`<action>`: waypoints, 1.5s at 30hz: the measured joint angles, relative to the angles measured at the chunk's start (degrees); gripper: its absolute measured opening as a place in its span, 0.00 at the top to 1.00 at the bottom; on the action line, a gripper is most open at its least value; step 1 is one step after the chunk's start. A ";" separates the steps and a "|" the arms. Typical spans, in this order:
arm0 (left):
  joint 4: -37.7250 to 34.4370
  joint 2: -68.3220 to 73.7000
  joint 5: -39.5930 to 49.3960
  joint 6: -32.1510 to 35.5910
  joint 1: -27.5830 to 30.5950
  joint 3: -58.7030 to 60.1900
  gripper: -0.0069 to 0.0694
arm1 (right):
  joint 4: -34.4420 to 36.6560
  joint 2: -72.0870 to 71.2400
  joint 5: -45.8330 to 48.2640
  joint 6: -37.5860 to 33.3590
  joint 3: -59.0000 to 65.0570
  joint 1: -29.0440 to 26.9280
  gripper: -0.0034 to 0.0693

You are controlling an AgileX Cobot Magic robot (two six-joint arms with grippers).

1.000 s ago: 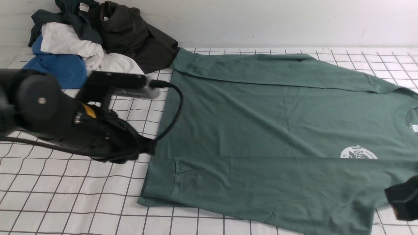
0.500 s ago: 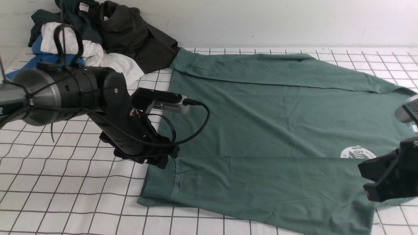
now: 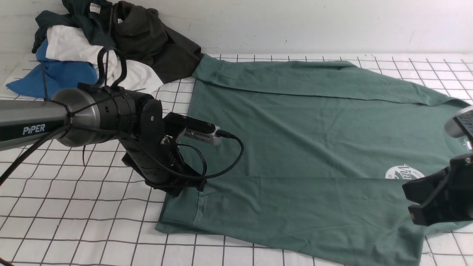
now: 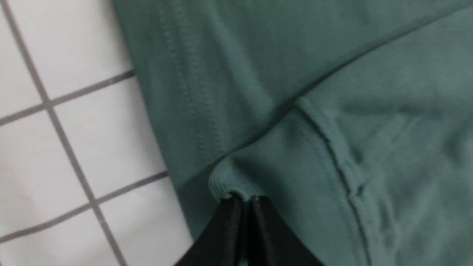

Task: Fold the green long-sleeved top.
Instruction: Use the left arm to clamp the cuff closest to it, then use the left arm to drag and place the cuff at the centered position on the left edge of the fabric, then use the left arm to clamp the cuff farthest from it

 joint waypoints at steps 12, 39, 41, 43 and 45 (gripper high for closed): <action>11.66 -7.65 1.03 -0.26 -4.55 -14.44 0.91 | -0.06 0.00 -0.50 -0.07 0.00 0.00 0.96; 15.23 24.84 4.29 -10.34 2.46 -58.19 0.37 | 5.15 4.03 -2.34 -0.25 0.24 0.04 0.96; 11.00 28.53 6.34 -7.98 3.62 -64.18 0.33 | 6.15 6.06 -2.63 -0.76 0.24 0.39 0.96; 7.84 31.77 7.37 -6.62 4.52 -68.35 0.32 | 6.89 7.68 -3.32 -1.51 0.24 0.58 0.96; 3.68 37.64 8.17 -5.72 6.01 -74.37 0.32 | 7.65 10.19 -7.41 -3.30 0.24 1.14 0.96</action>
